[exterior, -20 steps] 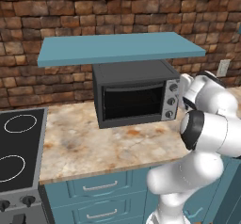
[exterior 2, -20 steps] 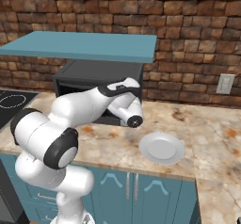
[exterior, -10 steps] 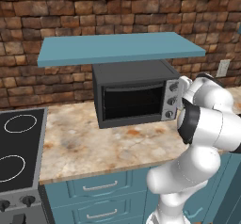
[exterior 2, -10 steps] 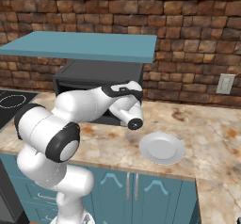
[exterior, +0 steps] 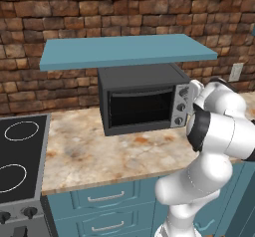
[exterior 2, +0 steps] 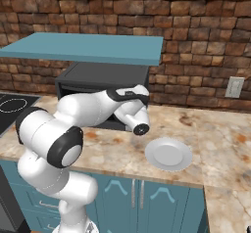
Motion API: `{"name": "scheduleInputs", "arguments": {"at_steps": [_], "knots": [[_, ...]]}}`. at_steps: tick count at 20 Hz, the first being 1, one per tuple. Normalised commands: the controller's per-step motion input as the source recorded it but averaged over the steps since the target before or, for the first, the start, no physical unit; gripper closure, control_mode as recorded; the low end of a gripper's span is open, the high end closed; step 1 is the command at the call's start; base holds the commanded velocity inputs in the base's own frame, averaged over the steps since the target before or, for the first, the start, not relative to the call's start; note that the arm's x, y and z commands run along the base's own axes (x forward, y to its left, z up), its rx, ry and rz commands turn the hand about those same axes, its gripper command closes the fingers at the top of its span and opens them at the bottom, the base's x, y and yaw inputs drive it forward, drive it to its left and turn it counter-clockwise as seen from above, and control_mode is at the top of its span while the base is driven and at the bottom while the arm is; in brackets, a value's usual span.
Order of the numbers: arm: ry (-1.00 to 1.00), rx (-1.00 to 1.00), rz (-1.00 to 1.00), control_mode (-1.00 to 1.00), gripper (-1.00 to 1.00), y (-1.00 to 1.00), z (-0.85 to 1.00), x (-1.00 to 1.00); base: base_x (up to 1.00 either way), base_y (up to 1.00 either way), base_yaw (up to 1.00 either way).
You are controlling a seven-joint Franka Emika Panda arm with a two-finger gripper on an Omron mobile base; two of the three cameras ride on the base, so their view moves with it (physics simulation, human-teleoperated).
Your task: Pull the toaster oven rack outwards. Pick up the baguette from the plate and place it on the toaster oven rack. Close the toaster oven door fully and set the temperature to the lowest setting.
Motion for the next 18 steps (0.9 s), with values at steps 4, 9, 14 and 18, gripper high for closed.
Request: {"name": "scheduleInputs", "arguments": {"at_steps": [4, 9, 14, 18], "knots": [[0.00, 0.00, 0.00, -1.00, 1.00, 0.00, 0.00, 0.00, 0.00, 0.00, 0.00], [-0.02, 0.00, 0.00, -1.00, 1.00, 0.07, 0.00, 0.00, 0.00, 0.00, 0.00], [-0.16, 0.00, 0.01, -1.00, 1.00, 0.08, 0.00, 0.00, 0.00, 0.00, 0.00], [-0.15, -0.05, 0.00, -1.00, 1.00, 0.16, 0.00, 0.00, 0.00, 0.00, 0.00]]}}
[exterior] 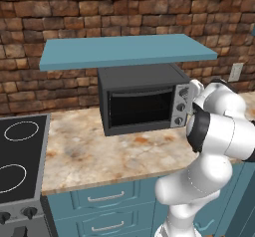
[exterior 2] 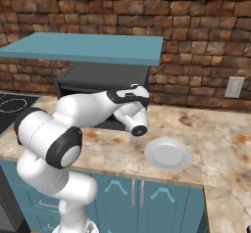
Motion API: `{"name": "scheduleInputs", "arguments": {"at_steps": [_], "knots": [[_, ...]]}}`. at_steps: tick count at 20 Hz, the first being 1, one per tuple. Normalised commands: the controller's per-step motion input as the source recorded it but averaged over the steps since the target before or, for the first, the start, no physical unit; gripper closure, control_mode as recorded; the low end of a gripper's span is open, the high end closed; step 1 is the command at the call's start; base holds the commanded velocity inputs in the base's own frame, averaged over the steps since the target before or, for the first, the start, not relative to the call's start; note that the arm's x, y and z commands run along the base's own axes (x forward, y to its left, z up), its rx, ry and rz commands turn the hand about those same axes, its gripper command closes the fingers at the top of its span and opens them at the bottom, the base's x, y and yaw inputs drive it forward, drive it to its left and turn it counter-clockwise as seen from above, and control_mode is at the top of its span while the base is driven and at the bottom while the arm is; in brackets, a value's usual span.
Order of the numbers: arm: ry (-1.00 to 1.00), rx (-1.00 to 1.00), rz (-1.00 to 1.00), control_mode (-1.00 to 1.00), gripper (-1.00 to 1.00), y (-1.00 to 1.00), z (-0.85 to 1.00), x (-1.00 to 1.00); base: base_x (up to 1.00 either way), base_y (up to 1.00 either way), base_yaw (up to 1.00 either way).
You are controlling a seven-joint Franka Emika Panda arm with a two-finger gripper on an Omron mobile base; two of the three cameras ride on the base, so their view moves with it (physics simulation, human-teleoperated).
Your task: Pull the toaster oven rack outwards. Pick up the baguette from the plate and place it on the toaster oven rack. Close the toaster oven door fully and set the temperature to the lowest setting.
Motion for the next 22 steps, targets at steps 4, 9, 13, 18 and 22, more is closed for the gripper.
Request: {"name": "scheduleInputs", "arguments": {"at_steps": [4, 9, 13, 18, 22], "knots": [[-0.16, -0.05, 0.02, -1.00, 1.00, 0.17, 0.00, 0.00, 0.00, 0.00, 0.00], [-0.17, -0.08, 0.06, -1.00, 1.00, 0.13, 0.00, 0.00, 0.00, 0.00, 0.00], [-0.16, -0.13, 0.09, -1.00, 1.00, 0.10, 0.04, 0.00, 0.00, 0.00, 0.00], [-0.11, -0.14, 0.16, -1.00, 1.00, 0.05, 0.23, -0.06, 0.00, 0.00, 0.00], [0.00, -0.08, 0.23, -1.00, 1.00, 0.06, 0.33, -0.21, 0.00, 0.00, 0.00]]}}
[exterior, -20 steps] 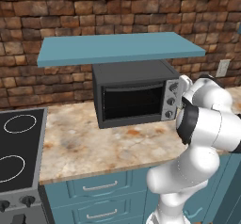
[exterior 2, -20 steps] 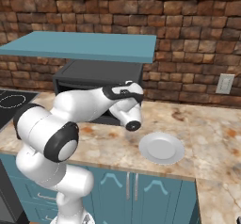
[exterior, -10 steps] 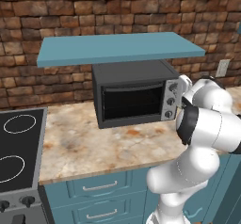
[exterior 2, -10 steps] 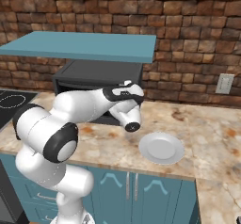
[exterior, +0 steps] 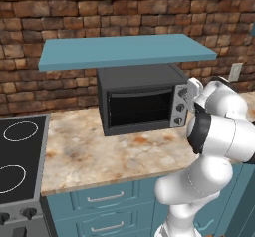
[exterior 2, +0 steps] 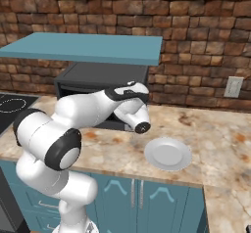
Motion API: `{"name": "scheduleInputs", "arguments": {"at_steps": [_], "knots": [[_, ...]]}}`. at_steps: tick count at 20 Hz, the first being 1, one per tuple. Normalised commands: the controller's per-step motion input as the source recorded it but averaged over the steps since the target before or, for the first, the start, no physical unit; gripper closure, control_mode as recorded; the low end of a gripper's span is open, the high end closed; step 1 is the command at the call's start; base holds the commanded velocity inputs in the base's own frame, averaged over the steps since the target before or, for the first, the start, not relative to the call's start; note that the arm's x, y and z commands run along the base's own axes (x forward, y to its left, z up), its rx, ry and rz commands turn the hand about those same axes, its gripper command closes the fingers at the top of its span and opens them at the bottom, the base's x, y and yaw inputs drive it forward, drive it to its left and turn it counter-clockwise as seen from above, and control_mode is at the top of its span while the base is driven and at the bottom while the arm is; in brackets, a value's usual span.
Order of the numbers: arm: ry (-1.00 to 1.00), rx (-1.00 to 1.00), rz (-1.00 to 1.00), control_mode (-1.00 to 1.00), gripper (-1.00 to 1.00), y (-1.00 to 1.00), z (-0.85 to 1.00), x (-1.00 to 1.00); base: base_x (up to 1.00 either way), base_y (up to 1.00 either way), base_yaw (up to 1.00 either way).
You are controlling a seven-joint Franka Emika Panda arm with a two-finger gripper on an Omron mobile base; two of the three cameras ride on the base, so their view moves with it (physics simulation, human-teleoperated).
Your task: Pull the toaster oven rack outwards. Pick up the baguette from the plate and place it on the toaster oven rack. Close the toaster oven door fully and set the temperature to the lowest setting.
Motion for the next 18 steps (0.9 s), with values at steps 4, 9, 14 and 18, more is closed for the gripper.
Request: {"name": "scheduleInputs", "arguments": {"at_steps": [4, 9, 14, 18], "knots": [[0.00, -0.09, 0.20, -1.00, 1.00, 0.15, 0.01, -0.09, 0.00, 0.00, 0.00], [-0.02, -0.10, 0.18, -1.00, 1.00, 0.30, 0.00, -0.08, 0.00, 0.00, 0.00], [-0.07, -0.14, 0.15, -1.00, 1.00, 0.36, 0.00, -0.09, 0.00, 0.00, 0.00], [-0.04, -0.08, 0.04, -1.00, 1.00, 0.28, 0.00, -0.09, 0.00, 0.00, 0.00]]}}
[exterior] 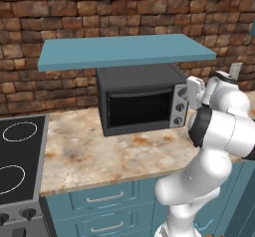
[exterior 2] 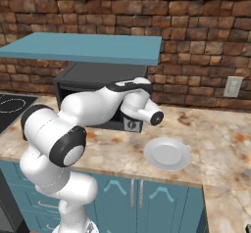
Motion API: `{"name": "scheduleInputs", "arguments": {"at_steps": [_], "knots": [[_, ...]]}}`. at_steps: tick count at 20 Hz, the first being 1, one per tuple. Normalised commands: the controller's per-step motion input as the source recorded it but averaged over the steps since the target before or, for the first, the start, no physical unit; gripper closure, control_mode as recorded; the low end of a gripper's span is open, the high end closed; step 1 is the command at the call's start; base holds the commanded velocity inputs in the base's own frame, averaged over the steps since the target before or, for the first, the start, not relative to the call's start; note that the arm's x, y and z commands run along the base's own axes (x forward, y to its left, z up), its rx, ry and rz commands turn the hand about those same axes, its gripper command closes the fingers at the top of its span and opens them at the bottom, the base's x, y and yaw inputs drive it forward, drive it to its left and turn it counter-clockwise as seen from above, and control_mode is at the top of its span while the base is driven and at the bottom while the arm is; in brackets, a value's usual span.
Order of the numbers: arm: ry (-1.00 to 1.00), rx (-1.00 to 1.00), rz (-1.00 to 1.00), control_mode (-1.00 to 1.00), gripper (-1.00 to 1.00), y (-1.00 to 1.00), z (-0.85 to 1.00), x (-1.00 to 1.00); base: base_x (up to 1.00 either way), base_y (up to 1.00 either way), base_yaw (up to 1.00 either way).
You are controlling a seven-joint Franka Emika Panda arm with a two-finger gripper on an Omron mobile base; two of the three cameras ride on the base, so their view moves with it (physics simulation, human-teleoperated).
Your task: Pull the toaster oven rack outwards. Pick up the baguette from the plate and place it on the toaster oven rack. Close the toaster oven door fully and set the temperature to the lowest setting.
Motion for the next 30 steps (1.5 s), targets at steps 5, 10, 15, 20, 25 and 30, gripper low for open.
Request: {"name": "scheduleInputs", "arguments": {"at_steps": [5, 10, 15, 20, 25, 30], "knots": [[-0.01, 0.00, 0.00, -1.00, 1.00, 0.05, 0.00, 0.00, 0.00, 0.00, 0.00], [-0.02, 0.00, 0.00, -1.00, 1.00, 0.06, 0.00, -0.04, 0.00, 0.00, 0.00], [-0.10, -0.10, 0.01, -1.00, 1.00, 0.23, 0.00, -0.04, 0.00, 0.00, 0.00], [-0.13, -0.19, 0.01, -1.00, 1.00, 0.32, 0.00, 0.00, 0.00, 0.00, 0.00], [-0.11, -0.19, 0.06, -1.00, 1.00, 0.08, 0.00, 0.00, 0.00, 0.00, 0.00], [-0.08, -0.16, 0.08, -1.00, 1.00, 0.00, 0.03, 0.01, 0.00, 0.00, 0.00]]}}
